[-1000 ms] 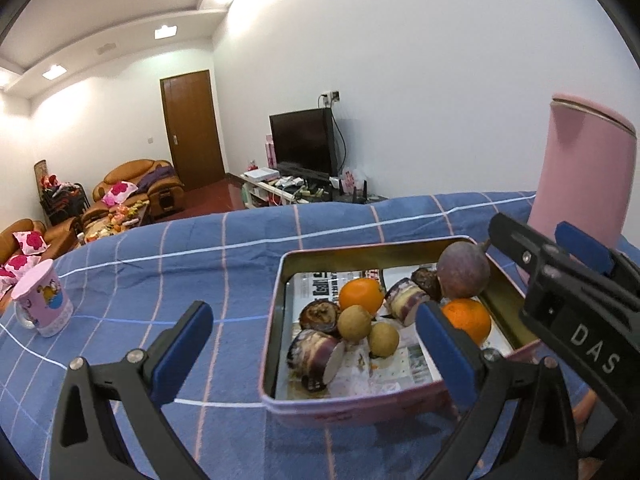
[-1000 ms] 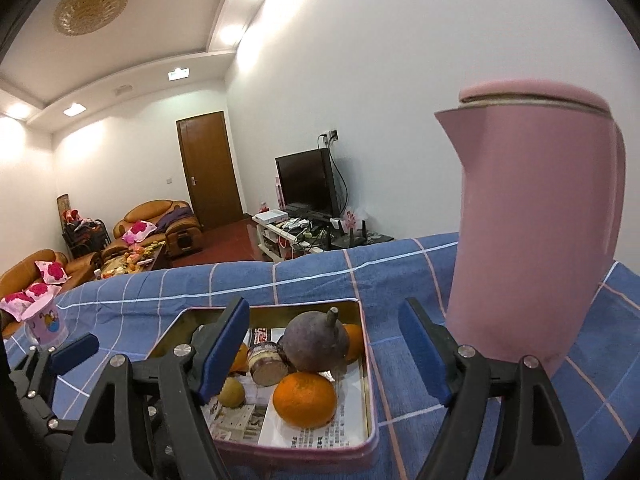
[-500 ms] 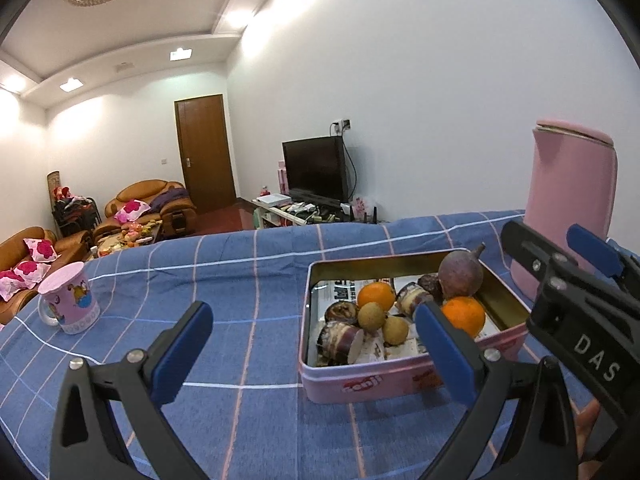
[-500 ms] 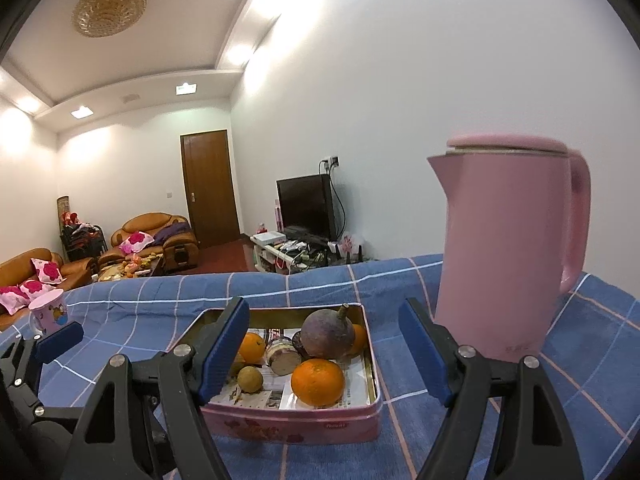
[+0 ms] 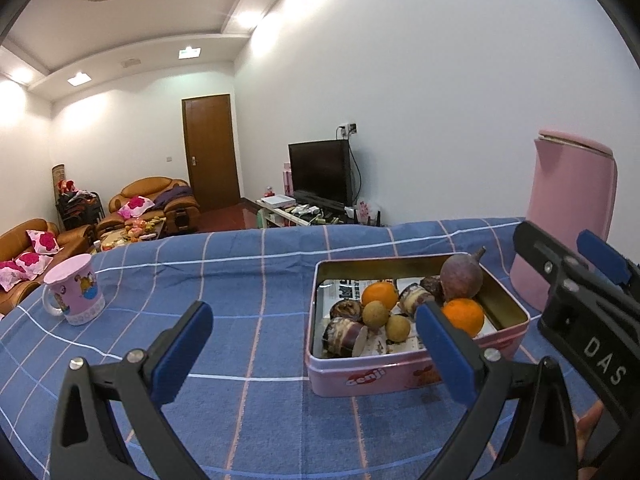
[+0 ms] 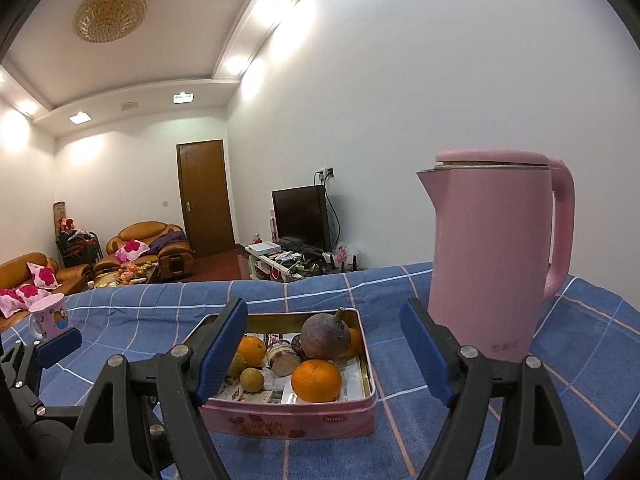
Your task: Organize fruits
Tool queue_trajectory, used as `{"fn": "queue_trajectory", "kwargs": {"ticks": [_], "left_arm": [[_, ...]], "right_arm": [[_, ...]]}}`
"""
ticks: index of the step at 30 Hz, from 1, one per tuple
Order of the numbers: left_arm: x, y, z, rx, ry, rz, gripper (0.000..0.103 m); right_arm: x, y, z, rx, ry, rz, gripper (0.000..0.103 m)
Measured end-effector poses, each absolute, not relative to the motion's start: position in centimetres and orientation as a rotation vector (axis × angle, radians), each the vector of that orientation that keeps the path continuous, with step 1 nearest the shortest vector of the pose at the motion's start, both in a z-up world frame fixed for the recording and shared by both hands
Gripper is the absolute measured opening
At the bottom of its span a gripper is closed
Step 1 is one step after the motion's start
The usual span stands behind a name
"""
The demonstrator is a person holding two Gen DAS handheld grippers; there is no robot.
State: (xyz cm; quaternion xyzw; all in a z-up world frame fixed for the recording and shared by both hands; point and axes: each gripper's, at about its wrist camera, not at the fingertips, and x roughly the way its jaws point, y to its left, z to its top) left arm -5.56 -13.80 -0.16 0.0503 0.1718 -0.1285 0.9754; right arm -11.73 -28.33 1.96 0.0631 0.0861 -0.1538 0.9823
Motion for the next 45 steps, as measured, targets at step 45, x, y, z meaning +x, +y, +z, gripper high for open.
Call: {"fn": "queue_trajectory", "kwargs": {"ticks": [45], "left_arm": [[-5.14, -13.62, -0.28, 0.090, 0.354, -0.219, 0.103]], "right_arm": [[-11.65, -28.44, 1.99, 0.120, 0.182, -0.305, 0.080]]}}
